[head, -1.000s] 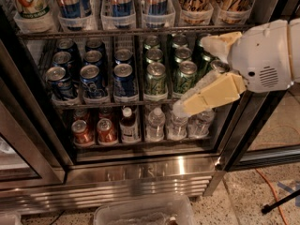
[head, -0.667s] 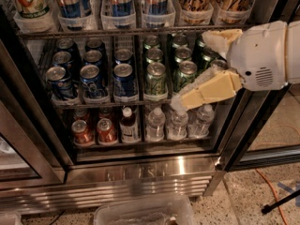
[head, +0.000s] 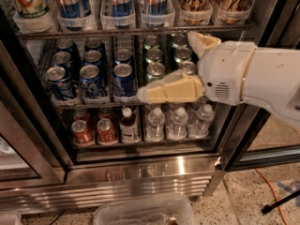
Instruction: Pick 7up can from top shelf of fridge
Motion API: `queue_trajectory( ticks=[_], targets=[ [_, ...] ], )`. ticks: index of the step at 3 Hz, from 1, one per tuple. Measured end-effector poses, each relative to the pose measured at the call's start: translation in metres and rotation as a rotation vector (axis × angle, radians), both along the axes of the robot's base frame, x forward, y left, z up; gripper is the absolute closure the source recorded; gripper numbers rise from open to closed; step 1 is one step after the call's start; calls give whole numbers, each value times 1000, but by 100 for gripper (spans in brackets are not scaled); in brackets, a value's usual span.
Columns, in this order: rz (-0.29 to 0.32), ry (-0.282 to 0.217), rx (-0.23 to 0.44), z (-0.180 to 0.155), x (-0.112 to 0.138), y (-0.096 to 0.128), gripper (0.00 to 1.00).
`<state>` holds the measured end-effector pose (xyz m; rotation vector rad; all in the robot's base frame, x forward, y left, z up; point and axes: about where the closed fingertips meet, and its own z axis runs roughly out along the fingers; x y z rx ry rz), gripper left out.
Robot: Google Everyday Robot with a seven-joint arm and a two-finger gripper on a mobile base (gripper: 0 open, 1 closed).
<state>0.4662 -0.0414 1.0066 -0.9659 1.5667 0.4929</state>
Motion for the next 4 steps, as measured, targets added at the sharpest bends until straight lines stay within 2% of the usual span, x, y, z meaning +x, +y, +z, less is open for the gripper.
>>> queue_trajectory(
  ticks=[1, 2, 3, 4],
  targets=[
    [-47, -36, 111, 22, 4, 55, 0],
    [-48, -37, 111, 22, 4, 55, 0],
    [-78, -57, 142, 28, 10, 60, 0],
    [-135, -89, 176, 34, 18, 71, 0]
  ],
)
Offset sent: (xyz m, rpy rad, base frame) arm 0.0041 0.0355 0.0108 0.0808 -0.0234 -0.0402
